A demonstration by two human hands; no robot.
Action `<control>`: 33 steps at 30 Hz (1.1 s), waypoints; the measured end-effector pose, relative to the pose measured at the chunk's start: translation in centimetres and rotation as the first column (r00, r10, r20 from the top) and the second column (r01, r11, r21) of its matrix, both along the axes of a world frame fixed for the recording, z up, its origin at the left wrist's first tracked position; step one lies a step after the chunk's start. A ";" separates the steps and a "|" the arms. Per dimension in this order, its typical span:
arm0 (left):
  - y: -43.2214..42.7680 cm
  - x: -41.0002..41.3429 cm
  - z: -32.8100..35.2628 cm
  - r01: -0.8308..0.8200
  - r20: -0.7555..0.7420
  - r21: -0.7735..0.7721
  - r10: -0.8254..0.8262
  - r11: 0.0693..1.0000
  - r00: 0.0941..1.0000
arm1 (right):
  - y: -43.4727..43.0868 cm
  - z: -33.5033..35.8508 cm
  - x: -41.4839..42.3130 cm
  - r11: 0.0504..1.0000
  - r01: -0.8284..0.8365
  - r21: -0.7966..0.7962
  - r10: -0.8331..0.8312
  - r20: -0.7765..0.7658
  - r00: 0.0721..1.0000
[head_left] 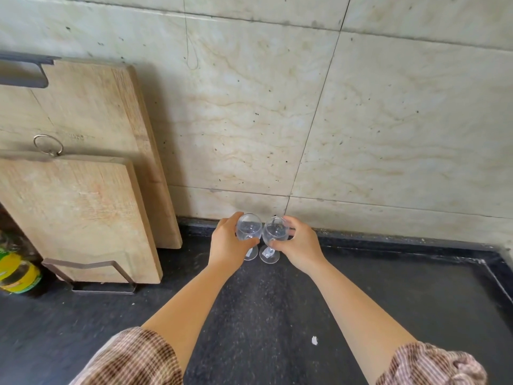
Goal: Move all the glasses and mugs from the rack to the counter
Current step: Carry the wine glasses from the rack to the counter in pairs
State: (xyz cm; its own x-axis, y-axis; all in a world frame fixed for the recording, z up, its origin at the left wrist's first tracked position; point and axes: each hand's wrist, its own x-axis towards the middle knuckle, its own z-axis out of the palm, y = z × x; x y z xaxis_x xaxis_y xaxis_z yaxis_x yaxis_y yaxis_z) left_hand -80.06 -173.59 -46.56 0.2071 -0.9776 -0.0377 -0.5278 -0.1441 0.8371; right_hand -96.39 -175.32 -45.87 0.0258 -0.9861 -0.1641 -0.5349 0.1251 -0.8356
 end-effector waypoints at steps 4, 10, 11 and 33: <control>-0.1 -0.1 0.1 -0.004 0.001 0.028 0.004 1.000 1.000 | 0.2 -0.2 -0.1 1.000 -0.021 0.007 0.021 -0.042 0.999; 0.2 0.1 0.7 0.044 -0.003 0.082 -0.044 0.996 0.999 | 0.6 -0.3 -0.2 1.000 0.012 -0.026 -0.015 -0.148 0.989; 0.4 0.2 0.8 0.040 0.000 0.087 -0.040 0.995 0.999 | 0.7 -0.1 -0.2 0.999 0.018 -0.035 -0.024 -0.174 0.985; 37.1 16.5 10.8 -0.294 0.547 0.002 0.245 0.956 0.800 | 28.7 9.1 17.2 0.753 -0.641 -0.151 0.486 -0.529 0.695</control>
